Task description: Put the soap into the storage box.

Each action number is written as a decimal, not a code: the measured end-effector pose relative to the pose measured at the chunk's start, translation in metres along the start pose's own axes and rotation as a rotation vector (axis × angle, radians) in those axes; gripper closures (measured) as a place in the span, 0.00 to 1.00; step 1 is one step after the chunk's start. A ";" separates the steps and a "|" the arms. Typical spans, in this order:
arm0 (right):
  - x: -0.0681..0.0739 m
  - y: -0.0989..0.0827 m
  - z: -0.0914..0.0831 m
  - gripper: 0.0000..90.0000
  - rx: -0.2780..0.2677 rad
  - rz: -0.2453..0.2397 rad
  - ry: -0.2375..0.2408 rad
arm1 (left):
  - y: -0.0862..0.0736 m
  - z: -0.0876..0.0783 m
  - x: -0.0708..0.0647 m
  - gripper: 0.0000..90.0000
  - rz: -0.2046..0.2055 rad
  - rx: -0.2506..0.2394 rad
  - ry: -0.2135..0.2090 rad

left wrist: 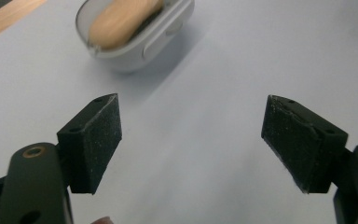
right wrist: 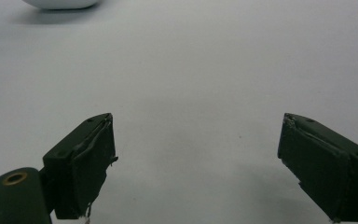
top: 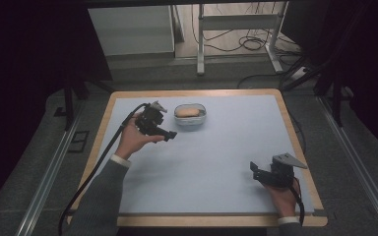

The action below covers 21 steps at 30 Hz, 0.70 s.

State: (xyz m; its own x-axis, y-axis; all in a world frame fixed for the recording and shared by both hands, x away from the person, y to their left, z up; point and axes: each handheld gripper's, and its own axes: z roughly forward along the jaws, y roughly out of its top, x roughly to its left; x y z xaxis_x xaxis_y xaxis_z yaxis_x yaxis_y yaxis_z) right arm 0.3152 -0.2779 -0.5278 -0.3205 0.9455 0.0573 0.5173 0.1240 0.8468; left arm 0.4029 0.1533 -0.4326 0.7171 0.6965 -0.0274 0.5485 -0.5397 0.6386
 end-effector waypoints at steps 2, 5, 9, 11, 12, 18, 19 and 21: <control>0.000 0.000 0.000 0.12 0.001 -0.002 -0.002 | -0.016 -0.005 -0.002 0.22 -0.019 -0.017 0.003; 0.000 0.000 0.000 0.12 0.002 -0.001 -0.004 | -0.047 -0.012 -0.007 0.23 -0.054 -0.049 0.023; 0.001 0.000 0.000 0.12 0.004 0.000 -0.008 | -0.075 -0.015 -0.012 0.23 -0.080 -0.065 0.034; 0.001 0.000 0.000 0.13 0.005 0.000 -0.008 | -0.082 -0.015 -0.014 0.23 -0.093 -0.074 0.027; 0.001 0.000 0.000 0.13 0.006 0.000 -0.008 | -0.088 -0.015 -0.015 0.23 -0.104 -0.080 0.022; 0.000 0.000 0.000 0.12 0.005 0.000 -0.006 | -0.117 -0.013 -0.018 0.24 -0.144 -0.072 0.038; 0.000 0.000 0.000 0.13 0.005 -0.001 -0.007 | -0.119 -0.013 -0.017 0.23 -0.140 -0.059 0.044; 0.000 0.000 0.000 0.12 0.004 -0.002 -0.006 | -0.122 -0.013 -0.016 0.23 -0.148 -0.056 0.066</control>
State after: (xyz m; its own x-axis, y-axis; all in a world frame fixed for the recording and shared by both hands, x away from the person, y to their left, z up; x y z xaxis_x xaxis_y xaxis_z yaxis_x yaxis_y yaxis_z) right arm 0.3156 -0.2775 -0.5278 -0.3168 0.9470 0.0530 0.5202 0.1268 0.8446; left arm 0.3192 0.2144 -0.5001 0.5989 0.7973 -0.0749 0.6204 -0.4028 0.6729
